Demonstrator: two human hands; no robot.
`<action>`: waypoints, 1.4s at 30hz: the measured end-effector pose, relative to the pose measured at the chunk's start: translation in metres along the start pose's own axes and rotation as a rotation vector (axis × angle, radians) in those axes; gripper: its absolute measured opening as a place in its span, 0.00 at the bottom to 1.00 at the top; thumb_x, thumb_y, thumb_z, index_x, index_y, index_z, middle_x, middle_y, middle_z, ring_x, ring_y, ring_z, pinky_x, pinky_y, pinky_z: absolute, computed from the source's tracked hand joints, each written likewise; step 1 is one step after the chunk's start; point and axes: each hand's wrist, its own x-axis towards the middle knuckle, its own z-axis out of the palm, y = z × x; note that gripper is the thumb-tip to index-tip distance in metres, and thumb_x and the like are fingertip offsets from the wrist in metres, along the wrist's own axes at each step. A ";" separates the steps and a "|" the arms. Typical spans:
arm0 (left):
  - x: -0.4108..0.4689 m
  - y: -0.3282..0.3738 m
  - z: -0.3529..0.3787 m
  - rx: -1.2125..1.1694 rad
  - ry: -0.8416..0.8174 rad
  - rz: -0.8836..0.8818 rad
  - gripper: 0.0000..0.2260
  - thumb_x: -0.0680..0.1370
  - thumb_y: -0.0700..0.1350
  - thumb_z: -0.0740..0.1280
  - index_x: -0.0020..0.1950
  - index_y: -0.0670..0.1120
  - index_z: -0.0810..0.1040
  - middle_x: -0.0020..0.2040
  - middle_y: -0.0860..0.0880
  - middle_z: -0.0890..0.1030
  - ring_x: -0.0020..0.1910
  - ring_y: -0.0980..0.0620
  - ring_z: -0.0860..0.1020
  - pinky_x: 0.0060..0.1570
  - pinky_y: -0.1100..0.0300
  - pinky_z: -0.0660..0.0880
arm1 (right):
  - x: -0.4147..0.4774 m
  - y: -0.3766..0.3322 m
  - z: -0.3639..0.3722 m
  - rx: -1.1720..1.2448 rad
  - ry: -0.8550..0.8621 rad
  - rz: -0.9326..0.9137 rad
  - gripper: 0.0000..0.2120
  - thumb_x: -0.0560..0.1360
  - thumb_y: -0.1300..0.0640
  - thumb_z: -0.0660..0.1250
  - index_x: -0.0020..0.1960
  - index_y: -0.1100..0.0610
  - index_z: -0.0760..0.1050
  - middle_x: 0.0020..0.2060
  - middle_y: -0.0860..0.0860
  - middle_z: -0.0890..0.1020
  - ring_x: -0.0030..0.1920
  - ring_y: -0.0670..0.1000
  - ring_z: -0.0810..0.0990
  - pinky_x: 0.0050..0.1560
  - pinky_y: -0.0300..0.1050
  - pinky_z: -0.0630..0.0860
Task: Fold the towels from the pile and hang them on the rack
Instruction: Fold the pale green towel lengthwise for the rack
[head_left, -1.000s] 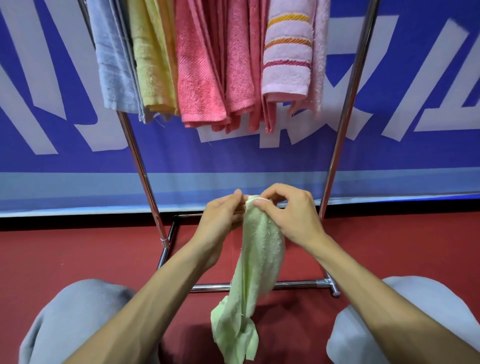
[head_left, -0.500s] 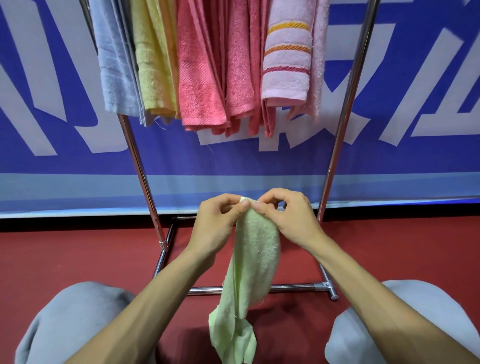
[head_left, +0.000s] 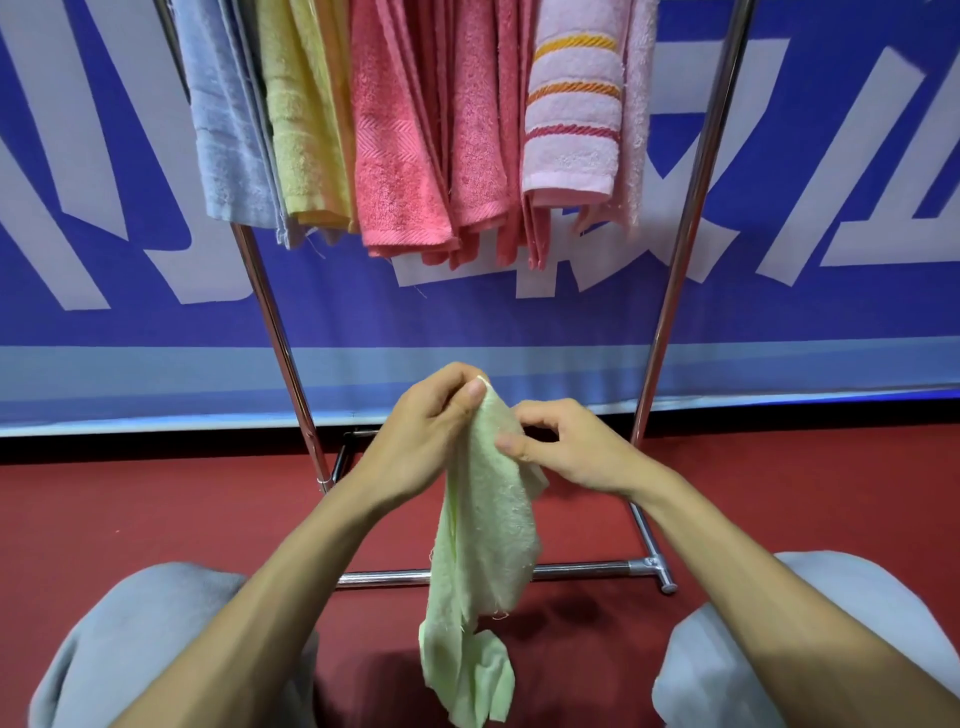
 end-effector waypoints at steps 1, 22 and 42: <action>0.000 0.000 -0.003 -0.004 0.020 -0.009 0.12 0.81 0.51 0.58 0.47 0.45 0.75 0.36 0.56 0.72 0.37 0.56 0.69 0.40 0.59 0.67 | 0.000 0.000 0.000 0.007 0.006 -0.012 0.15 0.75 0.48 0.67 0.40 0.60 0.77 0.34 0.48 0.77 0.38 0.44 0.74 0.46 0.48 0.71; 0.005 -0.006 -0.024 0.373 0.313 -0.054 0.13 0.83 0.49 0.54 0.48 0.40 0.69 0.36 0.50 0.73 0.36 0.52 0.71 0.35 0.66 0.66 | 0.002 0.008 -0.024 -0.142 0.484 0.144 0.07 0.72 0.55 0.73 0.40 0.54 0.75 0.28 0.50 0.81 0.24 0.47 0.78 0.30 0.38 0.74; 0.042 0.083 -0.082 0.494 0.395 0.152 0.08 0.80 0.45 0.64 0.50 0.41 0.79 0.42 0.45 0.82 0.42 0.46 0.79 0.44 0.52 0.74 | 0.032 -0.108 -0.093 -0.310 0.888 -0.006 0.05 0.72 0.55 0.71 0.46 0.55 0.84 0.39 0.53 0.85 0.41 0.51 0.80 0.51 0.44 0.73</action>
